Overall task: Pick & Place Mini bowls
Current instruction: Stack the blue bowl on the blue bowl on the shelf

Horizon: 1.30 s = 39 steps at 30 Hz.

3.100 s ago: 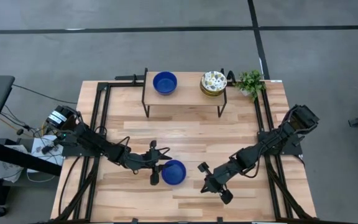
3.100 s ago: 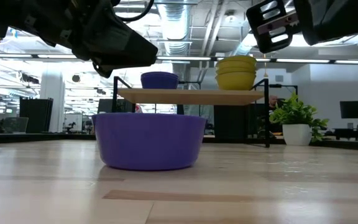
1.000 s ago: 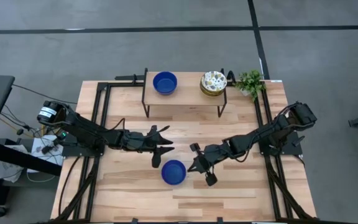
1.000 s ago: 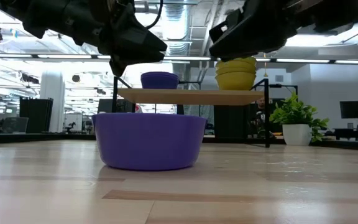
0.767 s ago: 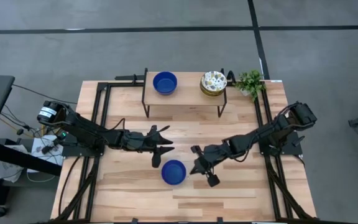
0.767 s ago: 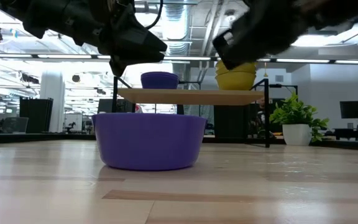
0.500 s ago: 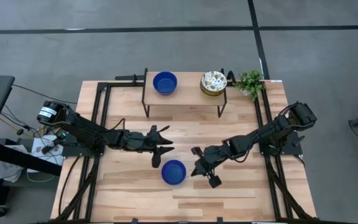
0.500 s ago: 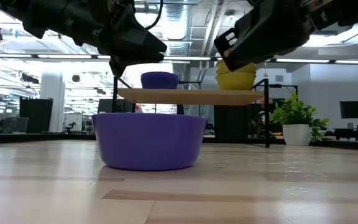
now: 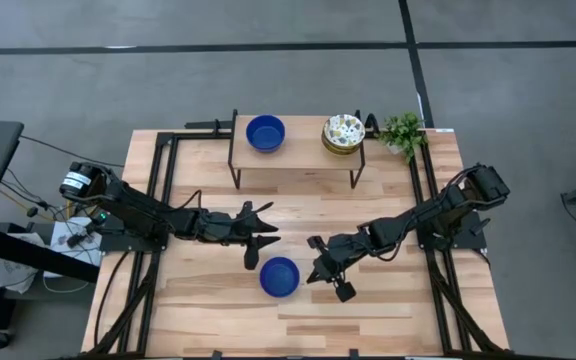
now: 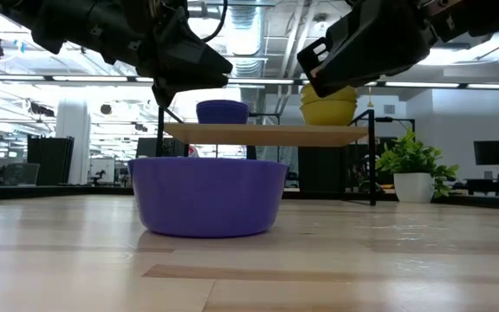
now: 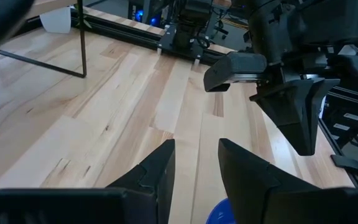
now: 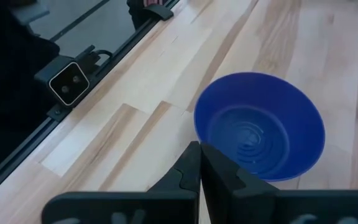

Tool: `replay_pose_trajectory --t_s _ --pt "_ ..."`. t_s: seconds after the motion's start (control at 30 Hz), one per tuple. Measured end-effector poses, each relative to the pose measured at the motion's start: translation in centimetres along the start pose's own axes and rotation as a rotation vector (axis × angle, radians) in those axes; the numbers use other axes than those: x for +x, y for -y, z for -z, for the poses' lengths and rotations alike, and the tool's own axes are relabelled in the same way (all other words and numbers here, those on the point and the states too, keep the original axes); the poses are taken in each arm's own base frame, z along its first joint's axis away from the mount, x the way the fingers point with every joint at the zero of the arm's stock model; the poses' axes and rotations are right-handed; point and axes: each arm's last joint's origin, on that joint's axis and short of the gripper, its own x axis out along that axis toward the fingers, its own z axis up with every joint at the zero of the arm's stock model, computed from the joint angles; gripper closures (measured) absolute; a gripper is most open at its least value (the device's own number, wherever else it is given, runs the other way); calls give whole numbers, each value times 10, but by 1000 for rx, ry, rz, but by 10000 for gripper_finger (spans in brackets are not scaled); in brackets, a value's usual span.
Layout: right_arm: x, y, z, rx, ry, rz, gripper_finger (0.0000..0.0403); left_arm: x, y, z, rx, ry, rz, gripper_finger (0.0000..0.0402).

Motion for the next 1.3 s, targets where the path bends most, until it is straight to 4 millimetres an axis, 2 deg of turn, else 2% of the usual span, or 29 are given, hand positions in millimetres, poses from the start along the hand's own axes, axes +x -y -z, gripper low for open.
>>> replay_pose_trajectory --t_s 0.7,0.93,1.07,1.3 --pt "0 -2 -4 -56 36 7 402 1 1 2 7 -14 12 280" --pt "1 -14 -6 -104 41 -21 402 12 3 18 23 -91 37 280" --pt "-1 -18 -7 -117 40 -11 402 22 9 13 18 -90 79 280" --pt "-7 -20 -7 -109 3 3 402 35 14 16 25 -135 117 280"
